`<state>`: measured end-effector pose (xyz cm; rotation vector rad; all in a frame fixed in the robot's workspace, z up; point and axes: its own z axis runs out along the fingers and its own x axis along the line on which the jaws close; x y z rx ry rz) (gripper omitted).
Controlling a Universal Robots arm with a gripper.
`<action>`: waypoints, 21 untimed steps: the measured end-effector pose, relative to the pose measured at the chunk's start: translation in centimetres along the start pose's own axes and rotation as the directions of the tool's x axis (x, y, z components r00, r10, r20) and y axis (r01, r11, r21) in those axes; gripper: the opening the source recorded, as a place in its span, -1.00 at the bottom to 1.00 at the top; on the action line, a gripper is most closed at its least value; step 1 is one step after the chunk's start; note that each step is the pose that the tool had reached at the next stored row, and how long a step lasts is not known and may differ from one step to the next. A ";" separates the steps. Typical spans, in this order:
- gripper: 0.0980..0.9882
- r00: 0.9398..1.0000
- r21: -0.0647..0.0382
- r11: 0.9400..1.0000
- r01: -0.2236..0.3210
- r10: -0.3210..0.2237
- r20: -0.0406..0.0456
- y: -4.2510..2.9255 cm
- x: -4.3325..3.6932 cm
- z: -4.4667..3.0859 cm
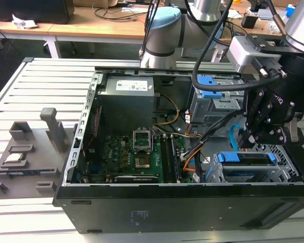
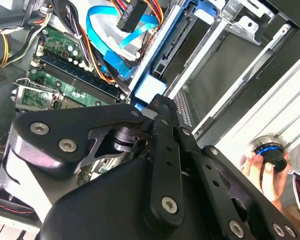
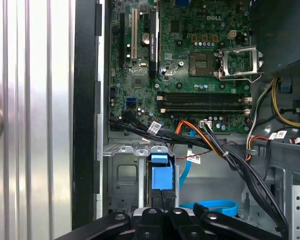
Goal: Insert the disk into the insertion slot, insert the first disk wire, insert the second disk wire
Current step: 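Insert the disk into the insertion slot, then insert the first disk wire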
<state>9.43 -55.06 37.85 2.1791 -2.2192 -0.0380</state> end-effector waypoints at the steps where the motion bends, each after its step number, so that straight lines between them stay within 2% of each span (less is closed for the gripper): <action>1: -0.98 1.000 0.000 1.000 0.000 0.000 0.000 0.00 0.00 0.01; 15: -0.98 1.000 0.000 1.000 0.000 0.000 0.000 -0.02 0.00 0.15; 20: -0.98 1.000 0.000 1.000 0.000 0.000 0.000 -0.47 -0.05 0.54; 21: -0.98 1.000 0.000 1.000 0.000 0.000 0.000 -0.79 -0.17 0.64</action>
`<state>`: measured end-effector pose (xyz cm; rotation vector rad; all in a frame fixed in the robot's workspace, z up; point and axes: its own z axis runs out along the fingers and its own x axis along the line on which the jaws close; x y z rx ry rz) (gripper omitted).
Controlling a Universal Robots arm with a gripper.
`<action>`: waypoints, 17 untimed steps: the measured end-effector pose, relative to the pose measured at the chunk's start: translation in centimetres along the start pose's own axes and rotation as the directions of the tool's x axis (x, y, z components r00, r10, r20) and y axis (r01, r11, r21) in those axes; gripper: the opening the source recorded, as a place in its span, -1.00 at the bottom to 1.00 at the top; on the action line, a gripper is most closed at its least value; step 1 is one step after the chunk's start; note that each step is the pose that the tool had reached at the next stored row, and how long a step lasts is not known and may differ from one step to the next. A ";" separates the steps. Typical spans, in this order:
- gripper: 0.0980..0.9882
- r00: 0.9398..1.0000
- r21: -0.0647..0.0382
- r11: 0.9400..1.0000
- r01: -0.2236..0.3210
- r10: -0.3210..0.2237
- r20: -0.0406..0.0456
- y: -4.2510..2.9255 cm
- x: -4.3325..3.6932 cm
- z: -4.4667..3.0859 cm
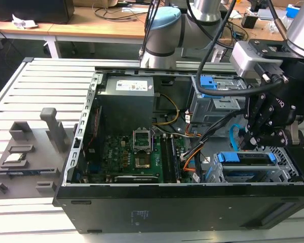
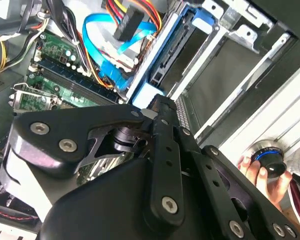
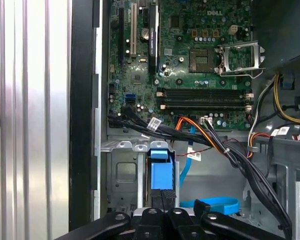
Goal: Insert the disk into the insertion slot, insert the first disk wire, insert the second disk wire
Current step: 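Insert the first disk wire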
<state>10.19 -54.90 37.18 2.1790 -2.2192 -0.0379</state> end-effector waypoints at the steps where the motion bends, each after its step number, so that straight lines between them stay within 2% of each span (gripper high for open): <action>1: -0.98 1.000 0.000 1.000 0.000 0.000 0.000 -0.21 -0.12 0.03; 2: -0.98 1.000 0.000 1.000 0.000 0.000 0.000 -0.43 -0.25 0.04; 7: -0.98 1.000 0.000 1.000 0.000 0.000 -0.001 -2.78 -1.49 0.08; 8: -0.98 1.000 0.000 1.000 0.000 0.000 -0.002 -3.28 -2.88 0.13; 9: -0.98 1.000 0.000 1.000 0.000 0.000 -0.002 -3.33 -3.64 0.12; 12: -0.98 1.000 0.000 1.000 0.000 0.000 -0.002 -3.50 -4.70 0.21; 15: -0.98 1.000 0.000 1.000 0.000 0.000 -0.002 -3.66 -5.26 0.39; 17: -0.98 1.000 0.000 1.000 0.000 0.000 -0.002 -3.66 -5.27 0.39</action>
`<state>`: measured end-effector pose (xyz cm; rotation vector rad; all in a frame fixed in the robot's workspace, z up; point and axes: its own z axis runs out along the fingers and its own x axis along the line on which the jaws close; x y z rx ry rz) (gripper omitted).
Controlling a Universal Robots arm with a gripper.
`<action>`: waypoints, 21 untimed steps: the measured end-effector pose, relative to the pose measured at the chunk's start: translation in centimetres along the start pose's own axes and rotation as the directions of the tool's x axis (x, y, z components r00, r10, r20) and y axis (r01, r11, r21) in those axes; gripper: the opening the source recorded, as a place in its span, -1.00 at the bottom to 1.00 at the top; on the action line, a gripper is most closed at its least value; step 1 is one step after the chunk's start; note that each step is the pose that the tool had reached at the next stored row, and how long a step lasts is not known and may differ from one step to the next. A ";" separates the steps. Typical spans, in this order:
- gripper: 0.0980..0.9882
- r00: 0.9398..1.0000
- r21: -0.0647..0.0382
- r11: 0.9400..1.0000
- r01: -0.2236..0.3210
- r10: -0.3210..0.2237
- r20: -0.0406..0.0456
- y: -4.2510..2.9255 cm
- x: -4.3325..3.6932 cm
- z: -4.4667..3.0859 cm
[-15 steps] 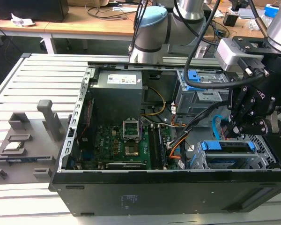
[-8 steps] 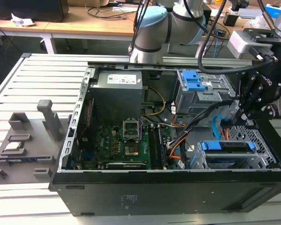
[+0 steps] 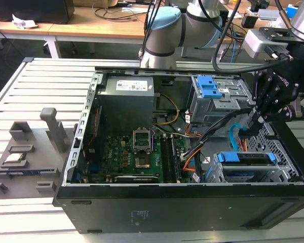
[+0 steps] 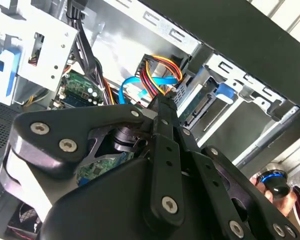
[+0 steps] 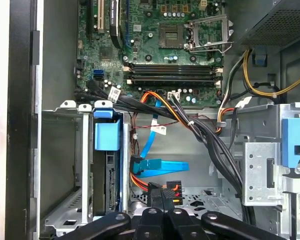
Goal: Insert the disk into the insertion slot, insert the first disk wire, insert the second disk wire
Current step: 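Insert the first disk wire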
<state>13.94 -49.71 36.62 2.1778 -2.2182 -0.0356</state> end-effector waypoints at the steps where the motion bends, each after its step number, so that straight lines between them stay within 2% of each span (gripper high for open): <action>1: -0.98 1.000 0.000 1.000 0.000 0.000 0.000 -0.01 0.00 0.00; 4: -0.96 1.000 0.000 1.000 0.000 0.000 0.000 -0.01 -0.01 0.00; 6: -0.69 1.000 0.000 1.000 0.000 0.000 0.000 -0.01 -0.01 0.00; 7: -0.69 1.000 0.000 1.000 0.000 0.000 0.000 -0.01 -0.01 0.00; 8: -0.54 1.000 0.000 1.000 0.000 0.000 0.000 -0.01 -0.01 0.00; 9: -0.54 1.000 0.000 1.000 0.000 0.000 -0.002 -0.01 -0.01 0.05; 10: -0.54 1.000 0.000 1.000 0.000 0.000 -0.011 -0.02 -0.01 0.29; 12: -0.54 1.000 0.000 1.000 -0.001 0.001 -0.021 -0.02 -0.02 0.51; 13: -0.54 0.999 0.001 1.000 -0.001 0.001 -0.032 -0.03 -0.01 0.65; 16: -0.54 0.999 0.001 1.000 -0.002 0.002 -0.049 -0.04 -0.02 0.97; 17: -0.54 0.999 0.001 1.000 -0.002 0.002 -0.052 -0.05 -0.02 1.03; 21: -0.54 0.999 0.001 1.000 -0.002 0.002 -0.052 -0.05 -0.02 1.08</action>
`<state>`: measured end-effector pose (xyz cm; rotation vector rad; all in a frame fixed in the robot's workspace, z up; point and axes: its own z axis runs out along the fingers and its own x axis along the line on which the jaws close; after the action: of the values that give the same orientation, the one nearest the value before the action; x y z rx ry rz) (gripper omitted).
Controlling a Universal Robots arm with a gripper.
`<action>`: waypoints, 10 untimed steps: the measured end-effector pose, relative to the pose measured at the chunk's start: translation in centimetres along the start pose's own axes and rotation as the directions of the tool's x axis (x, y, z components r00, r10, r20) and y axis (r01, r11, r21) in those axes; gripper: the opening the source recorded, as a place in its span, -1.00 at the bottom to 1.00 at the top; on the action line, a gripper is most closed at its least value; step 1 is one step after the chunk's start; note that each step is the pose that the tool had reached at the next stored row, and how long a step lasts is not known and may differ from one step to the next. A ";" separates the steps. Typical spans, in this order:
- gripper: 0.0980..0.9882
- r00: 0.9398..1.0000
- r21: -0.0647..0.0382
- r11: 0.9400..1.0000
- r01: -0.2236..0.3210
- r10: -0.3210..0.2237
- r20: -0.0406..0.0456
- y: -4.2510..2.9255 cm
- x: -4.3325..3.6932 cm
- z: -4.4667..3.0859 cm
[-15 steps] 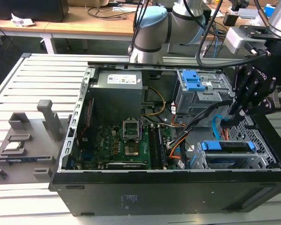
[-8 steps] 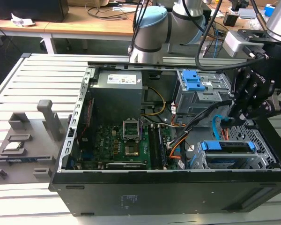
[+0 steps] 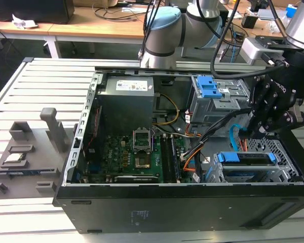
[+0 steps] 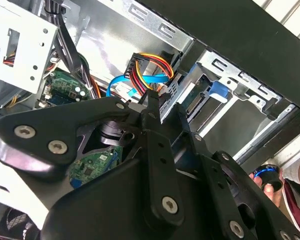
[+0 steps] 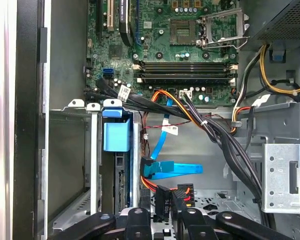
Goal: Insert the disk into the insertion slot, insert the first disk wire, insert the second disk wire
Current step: 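Insert the first disk wire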
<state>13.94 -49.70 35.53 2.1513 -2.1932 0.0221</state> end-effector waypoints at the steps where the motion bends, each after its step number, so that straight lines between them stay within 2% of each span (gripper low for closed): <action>1: -0.54 1.000 0.000 1.000 0.000 0.000 0.000 0.00 0.00 0.00; 3: -0.85 1.000 0.000 1.000 0.000 0.000 0.000 0.00 0.00 0.01; 7: -0.85 1.000 0.000 1.000 0.000 0.000 0.000 0.00 0.06 0.04; 10: -0.85 1.000 0.000 1.000 0.000 0.000 -0.002 -0.02 0.55 0.05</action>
<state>13.95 -50.26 35.51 2.1504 -2.1922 0.0242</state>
